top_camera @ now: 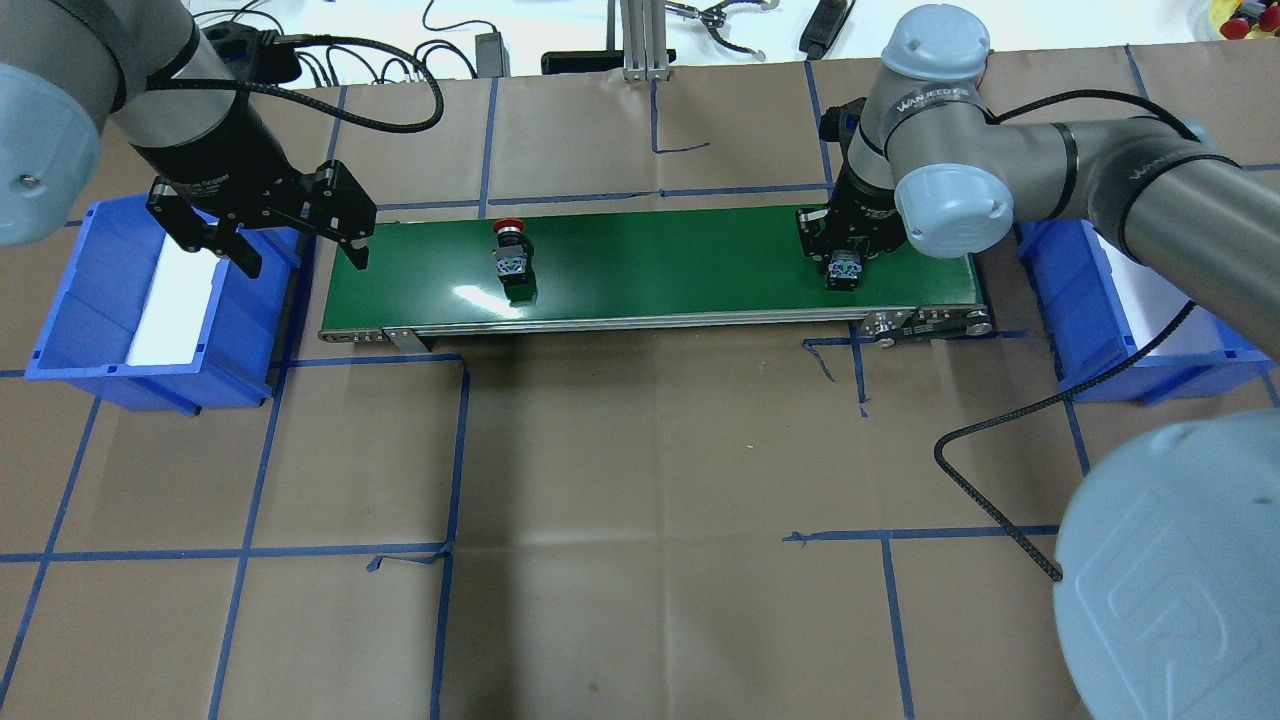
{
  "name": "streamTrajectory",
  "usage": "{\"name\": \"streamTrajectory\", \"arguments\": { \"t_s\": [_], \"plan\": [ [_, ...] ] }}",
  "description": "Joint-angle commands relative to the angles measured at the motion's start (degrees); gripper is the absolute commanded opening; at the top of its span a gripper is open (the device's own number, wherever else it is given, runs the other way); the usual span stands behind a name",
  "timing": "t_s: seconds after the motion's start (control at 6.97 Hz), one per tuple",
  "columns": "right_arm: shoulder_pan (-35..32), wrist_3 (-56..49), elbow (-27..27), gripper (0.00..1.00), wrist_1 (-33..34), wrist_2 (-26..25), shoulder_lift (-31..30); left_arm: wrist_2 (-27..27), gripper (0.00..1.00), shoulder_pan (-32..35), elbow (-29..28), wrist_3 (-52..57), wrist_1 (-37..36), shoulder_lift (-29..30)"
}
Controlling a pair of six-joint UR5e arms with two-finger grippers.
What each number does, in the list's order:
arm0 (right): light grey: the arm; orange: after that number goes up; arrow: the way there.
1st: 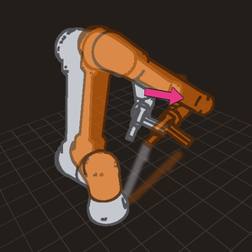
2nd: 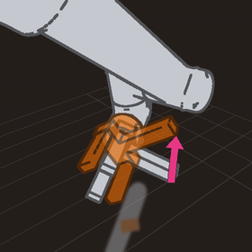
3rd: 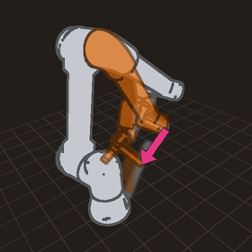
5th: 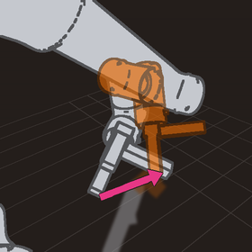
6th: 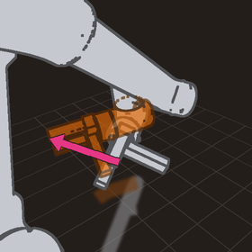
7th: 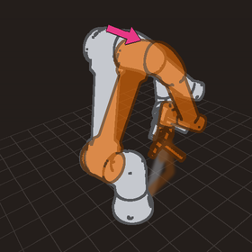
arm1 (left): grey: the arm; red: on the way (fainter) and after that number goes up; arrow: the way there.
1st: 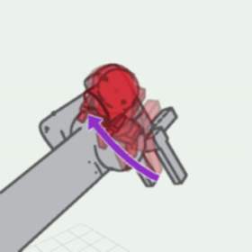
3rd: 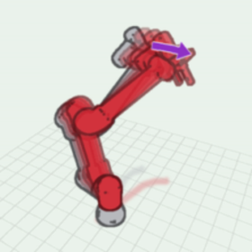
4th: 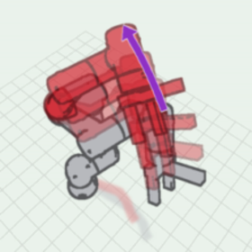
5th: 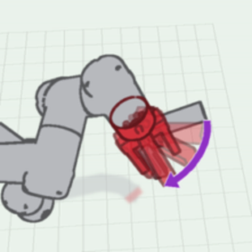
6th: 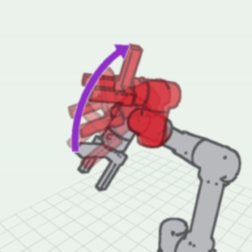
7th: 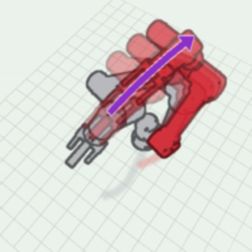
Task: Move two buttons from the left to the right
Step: 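Lower the right gripper and grasp the yellow button on the belt, then carry the yellow button with the right gripper into the empty blue bin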
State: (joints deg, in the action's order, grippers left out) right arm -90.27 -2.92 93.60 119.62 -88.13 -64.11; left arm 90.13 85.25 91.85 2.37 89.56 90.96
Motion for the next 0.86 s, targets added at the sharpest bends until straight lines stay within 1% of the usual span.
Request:
{"name": "streamTrajectory", "arguments": {
  "t_s": [0.0,0.14,0.29,0.43,0.57,0.72],
  "plan": [
    [0.4,-1.9,-5.1,0.04,-3.1,-4.8,-1.4,0.0,1.0,0.0,0.0,0.0,0.0,0.0],
    [1.6,-2.0,-7.8,0.04,-4.0,-5.1,-4.2,0.0,1.0,0.0,0.0,0.0,0.0,0.0],
    [6.2,-2.4,-9.5,0.04,-9.7,-4.7,-6.7,0.0,1.0,0.0,0.0,0.0,0.0,0.0],
    [12.5,-9.9,-10.0,0.04,-14.3,-4.2,-9.0,0.0,1.0,0.0,0.0,0.0,0.0,0.0],
    [17.4,-17.7,-9.0,0.04,-14.7,-4.3,-11.2,0.0,1.0,0.0,0.0,0.0,0.0,0.1],
    [22.4,-23.5,-8.0,0.04,-14.8,-4.2,-11.7,0.0,1.0,0.0,0.0,0.0,0.0,0.0]
  ]
}}
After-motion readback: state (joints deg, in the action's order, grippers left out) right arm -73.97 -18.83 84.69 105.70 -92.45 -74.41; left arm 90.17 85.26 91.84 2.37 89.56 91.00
